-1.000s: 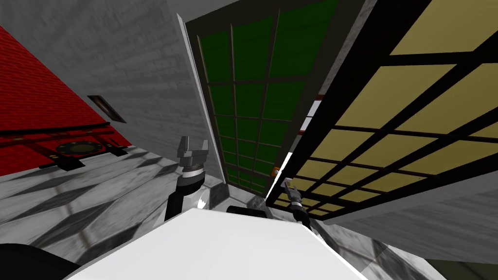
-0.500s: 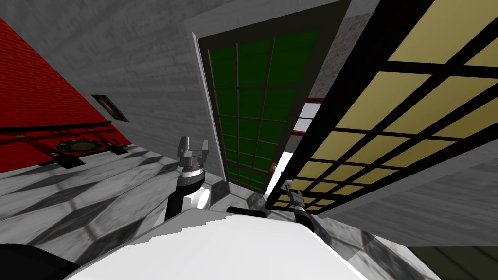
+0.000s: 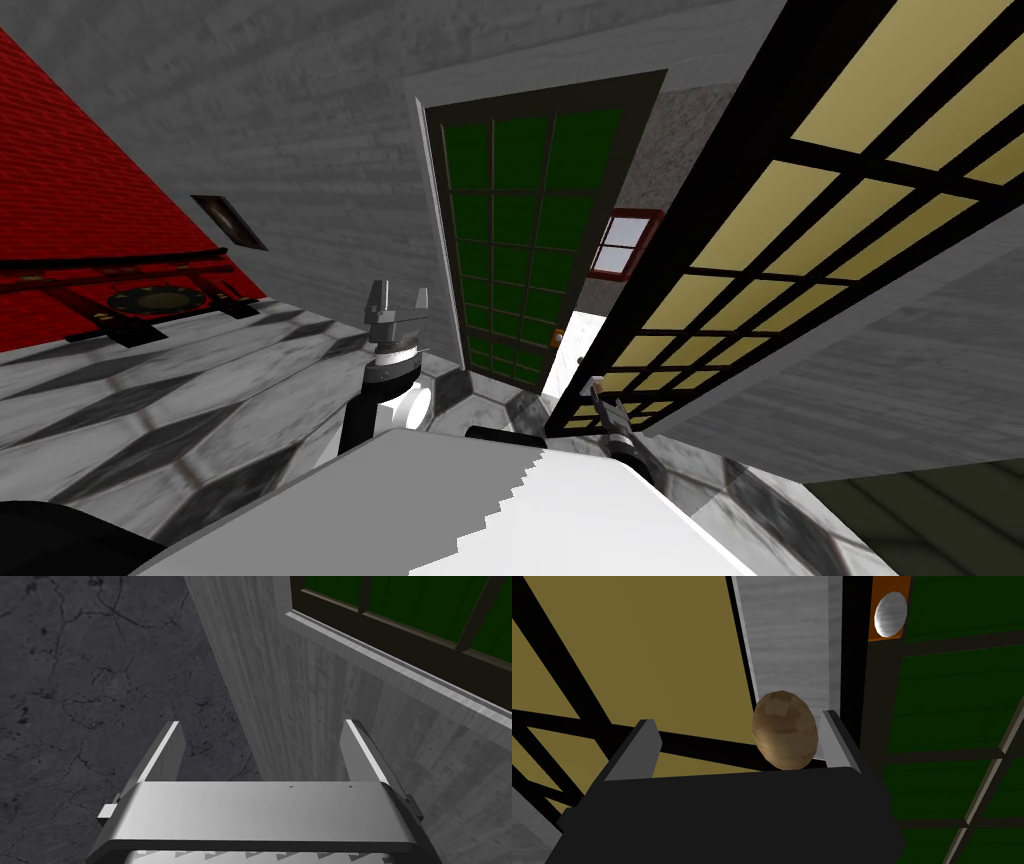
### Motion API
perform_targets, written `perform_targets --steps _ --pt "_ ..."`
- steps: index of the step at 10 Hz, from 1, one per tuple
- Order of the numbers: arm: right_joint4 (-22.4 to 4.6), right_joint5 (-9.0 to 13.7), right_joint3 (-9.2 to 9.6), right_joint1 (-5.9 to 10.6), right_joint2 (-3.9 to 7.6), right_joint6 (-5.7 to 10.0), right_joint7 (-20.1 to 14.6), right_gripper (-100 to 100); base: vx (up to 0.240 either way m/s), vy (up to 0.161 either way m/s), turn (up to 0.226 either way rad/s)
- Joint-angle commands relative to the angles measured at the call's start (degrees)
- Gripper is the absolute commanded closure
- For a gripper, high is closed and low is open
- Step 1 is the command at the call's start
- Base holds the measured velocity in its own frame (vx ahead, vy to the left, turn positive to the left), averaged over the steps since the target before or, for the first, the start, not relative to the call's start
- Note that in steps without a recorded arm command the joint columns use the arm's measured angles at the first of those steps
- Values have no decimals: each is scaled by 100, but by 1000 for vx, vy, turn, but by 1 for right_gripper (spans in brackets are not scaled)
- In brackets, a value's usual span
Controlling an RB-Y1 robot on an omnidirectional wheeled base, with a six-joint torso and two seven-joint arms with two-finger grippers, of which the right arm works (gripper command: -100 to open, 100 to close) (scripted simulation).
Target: Pull the door open
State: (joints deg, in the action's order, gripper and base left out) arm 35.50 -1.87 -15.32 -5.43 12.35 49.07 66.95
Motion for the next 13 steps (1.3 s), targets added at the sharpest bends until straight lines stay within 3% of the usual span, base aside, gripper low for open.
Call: perform_targets --steps 1,2,4,5,8,13 --pt "-137 79 -104 -26 167 -50 -126 100 -18 6 8" --pt "-152 127 -106 -72 186 -54 -305 100 -64 -7 38" --pt "-152 127 -106 -72 186 -54 -305 100 -48 -10 4" --pt "-20 127 -106 -72 186 -54 -305 100 -6 1 -10" --pt "-175 200 -109 -140 216 -61 -573 100 -34 -3 13" --pt "-175 200 -109 -140 216 -61 -573 100 -23 -3 -9"
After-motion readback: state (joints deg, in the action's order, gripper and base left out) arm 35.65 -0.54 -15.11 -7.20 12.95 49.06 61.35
